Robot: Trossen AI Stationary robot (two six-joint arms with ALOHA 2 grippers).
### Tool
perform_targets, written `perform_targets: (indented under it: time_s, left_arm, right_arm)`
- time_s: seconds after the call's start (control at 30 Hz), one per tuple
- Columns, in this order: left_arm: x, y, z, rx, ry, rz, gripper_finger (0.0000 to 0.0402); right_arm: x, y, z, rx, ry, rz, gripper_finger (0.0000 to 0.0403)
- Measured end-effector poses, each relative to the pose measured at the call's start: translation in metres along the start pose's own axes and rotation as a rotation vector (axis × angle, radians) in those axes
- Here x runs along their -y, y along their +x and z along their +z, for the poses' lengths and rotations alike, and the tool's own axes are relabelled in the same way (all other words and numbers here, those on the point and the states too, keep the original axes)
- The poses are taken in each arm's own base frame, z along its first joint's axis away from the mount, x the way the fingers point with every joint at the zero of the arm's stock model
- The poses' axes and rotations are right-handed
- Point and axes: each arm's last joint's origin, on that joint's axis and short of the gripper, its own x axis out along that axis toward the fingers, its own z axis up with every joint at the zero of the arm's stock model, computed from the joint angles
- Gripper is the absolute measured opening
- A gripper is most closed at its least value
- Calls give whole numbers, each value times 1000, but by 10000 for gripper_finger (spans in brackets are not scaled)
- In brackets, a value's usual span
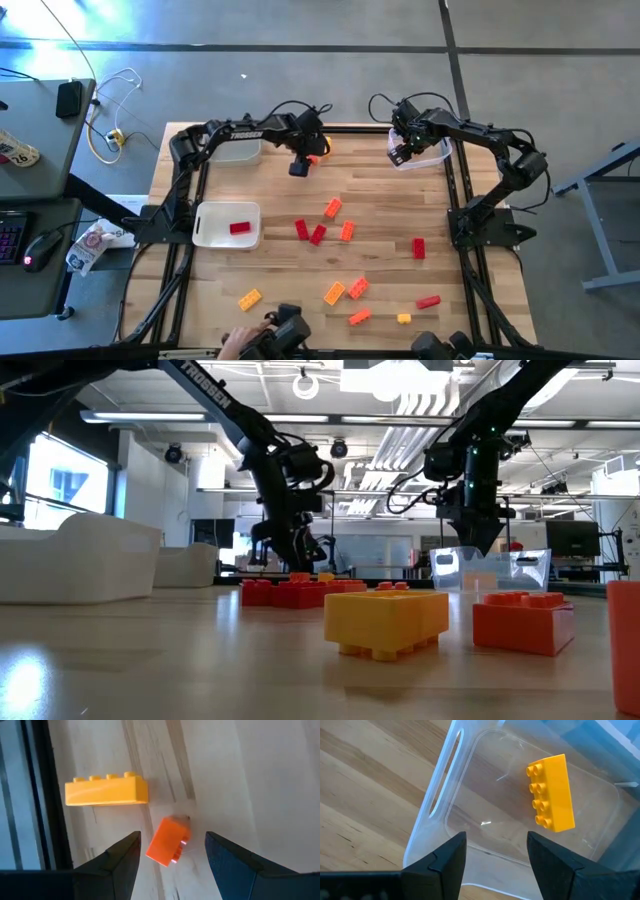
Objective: Sort & place blocks by color
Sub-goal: Put the orange game piece into the gray bin
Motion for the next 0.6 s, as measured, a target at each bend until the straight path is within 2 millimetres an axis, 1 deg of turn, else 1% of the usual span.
perform_targets:
  time_s: [0.1, 0.27, 0.47, 0.6]
  left_arm:
    - [0, 4, -1, -31, 10, 24, 209]
    - [1, 13, -3, -40, 10, 3, 209]
    - [5, 29, -5, -64, 21, -22, 209]
    - [5, 29, -5, -57, 20, -25, 192]
  right_arm:
    - [0, 0, 0, 0, 5, 0, 195]
    - [0, 0, 0, 0, 7, 5, 195]
    - [0, 0, 0, -1, 7, 8, 195]
    - [0, 0, 0, -2, 7, 8, 195]
